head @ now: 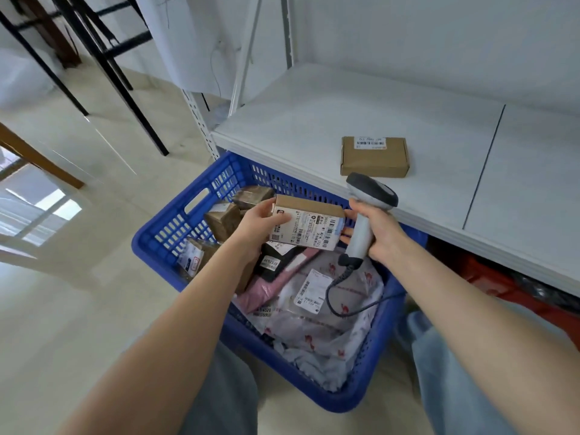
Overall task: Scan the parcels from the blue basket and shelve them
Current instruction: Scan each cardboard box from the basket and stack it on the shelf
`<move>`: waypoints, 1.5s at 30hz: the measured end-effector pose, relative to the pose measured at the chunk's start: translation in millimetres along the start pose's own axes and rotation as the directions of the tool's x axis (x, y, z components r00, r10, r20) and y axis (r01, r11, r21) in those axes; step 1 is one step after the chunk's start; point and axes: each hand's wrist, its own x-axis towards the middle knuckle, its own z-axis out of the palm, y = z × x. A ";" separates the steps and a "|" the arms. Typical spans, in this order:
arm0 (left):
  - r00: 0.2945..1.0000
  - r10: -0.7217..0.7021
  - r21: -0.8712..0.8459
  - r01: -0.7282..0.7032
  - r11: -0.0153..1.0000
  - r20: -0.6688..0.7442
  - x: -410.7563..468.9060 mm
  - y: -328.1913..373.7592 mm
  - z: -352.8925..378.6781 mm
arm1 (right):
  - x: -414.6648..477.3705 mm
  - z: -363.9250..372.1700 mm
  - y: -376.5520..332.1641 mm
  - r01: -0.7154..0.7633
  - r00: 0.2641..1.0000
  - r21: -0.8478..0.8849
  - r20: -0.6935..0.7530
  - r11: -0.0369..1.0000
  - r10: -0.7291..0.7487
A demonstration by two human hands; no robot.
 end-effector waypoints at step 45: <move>0.981 -0.193 -0.037 0.192 0.981 -0.016 9.0 -44.4 38.8 | -77.9 10.4 59.7 0.182 0.972 -0.413 -0.059 0.892 -0.226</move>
